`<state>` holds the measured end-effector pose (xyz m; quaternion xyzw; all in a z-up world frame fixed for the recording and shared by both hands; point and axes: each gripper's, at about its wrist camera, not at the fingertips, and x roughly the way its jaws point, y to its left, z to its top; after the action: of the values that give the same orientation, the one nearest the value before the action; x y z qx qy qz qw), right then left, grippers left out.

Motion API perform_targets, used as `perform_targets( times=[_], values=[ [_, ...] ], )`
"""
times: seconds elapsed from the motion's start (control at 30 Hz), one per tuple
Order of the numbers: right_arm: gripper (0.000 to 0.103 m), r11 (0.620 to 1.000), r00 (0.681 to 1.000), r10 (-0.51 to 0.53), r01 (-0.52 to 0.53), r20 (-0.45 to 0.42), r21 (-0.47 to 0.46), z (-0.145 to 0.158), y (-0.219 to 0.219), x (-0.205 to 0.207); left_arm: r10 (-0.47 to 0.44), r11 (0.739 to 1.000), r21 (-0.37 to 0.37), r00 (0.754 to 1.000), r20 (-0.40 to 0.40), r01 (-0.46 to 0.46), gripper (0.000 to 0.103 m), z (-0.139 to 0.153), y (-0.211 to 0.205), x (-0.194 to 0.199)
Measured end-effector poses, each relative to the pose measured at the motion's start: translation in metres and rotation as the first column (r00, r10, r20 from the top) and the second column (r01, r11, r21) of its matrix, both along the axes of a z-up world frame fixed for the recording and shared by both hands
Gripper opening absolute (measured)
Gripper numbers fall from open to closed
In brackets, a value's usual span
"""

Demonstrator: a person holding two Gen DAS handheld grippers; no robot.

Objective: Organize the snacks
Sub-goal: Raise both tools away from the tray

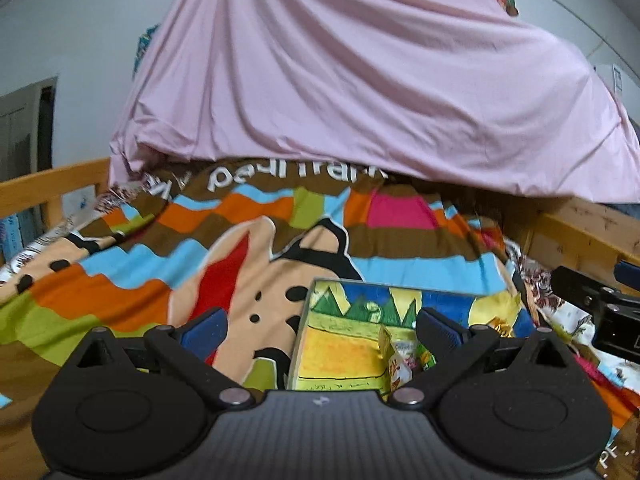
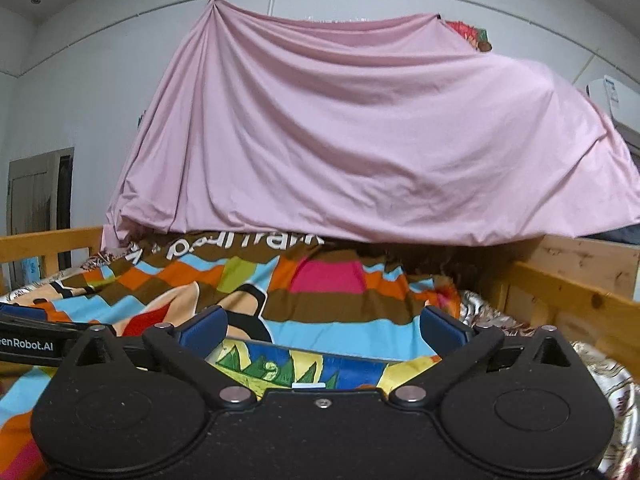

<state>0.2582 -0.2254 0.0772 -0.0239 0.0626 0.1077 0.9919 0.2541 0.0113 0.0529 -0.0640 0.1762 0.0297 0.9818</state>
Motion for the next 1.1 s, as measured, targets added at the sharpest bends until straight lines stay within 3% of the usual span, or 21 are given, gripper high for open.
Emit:
perform_targets(
  times=[0.5, 1.1],
  values=[
    [0.102, 1.0, 0.998, -0.017, 0.018, 0.053, -0.015, 0.026, -0.01, -0.071, 0.037, 0.999, -0.035, 0.996, 0.083, -0.034, 0.102, 0.037, 0.002, -0.066],
    [0.102, 0.999, 0.997, -0.042, 0.044, 0.064, -0.032, 0.017, -0.021, -0.113, 0.046, 0.998, -0.038, 0.992, 0.117, -0.042, 0.102, 0.041, 0.0, -0.119]
  ],
)
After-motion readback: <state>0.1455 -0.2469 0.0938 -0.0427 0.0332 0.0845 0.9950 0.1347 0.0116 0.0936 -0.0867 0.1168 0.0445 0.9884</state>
